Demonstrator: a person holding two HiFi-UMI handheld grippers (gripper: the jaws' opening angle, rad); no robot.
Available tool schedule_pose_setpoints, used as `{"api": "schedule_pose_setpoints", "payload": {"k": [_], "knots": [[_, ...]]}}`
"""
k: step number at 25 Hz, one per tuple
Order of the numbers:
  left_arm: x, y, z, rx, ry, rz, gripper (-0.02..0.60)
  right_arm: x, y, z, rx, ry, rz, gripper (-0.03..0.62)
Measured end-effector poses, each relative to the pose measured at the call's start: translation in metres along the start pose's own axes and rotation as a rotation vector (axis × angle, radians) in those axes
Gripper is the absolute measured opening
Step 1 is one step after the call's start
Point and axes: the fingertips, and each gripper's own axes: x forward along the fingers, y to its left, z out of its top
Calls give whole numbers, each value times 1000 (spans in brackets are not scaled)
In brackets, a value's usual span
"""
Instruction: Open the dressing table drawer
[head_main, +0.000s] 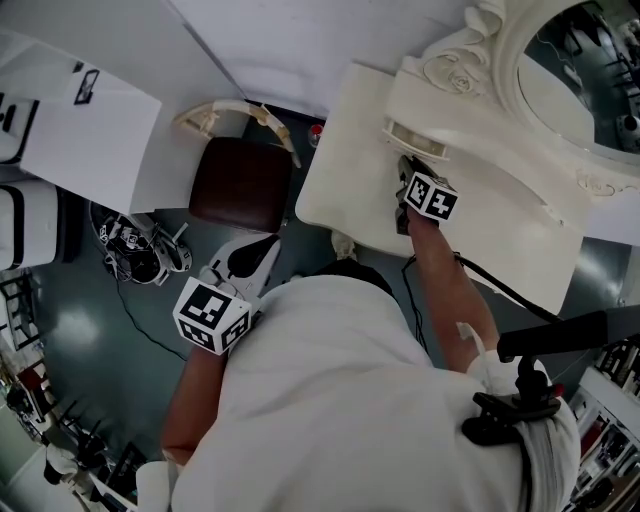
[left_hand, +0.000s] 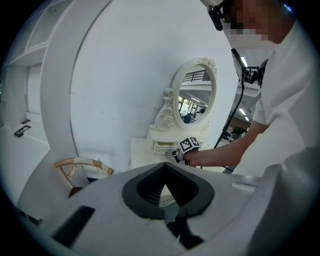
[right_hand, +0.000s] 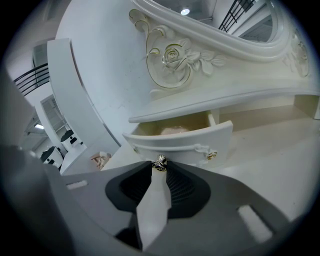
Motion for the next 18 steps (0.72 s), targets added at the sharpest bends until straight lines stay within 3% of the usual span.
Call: {"api": "schedule_pose_setpoints", "payload": {"k": [18], "knots": [[-16, 2, -14, -10, -11, -7, 3, -9, 10, -18, -14, 7, -7, 92]]}}
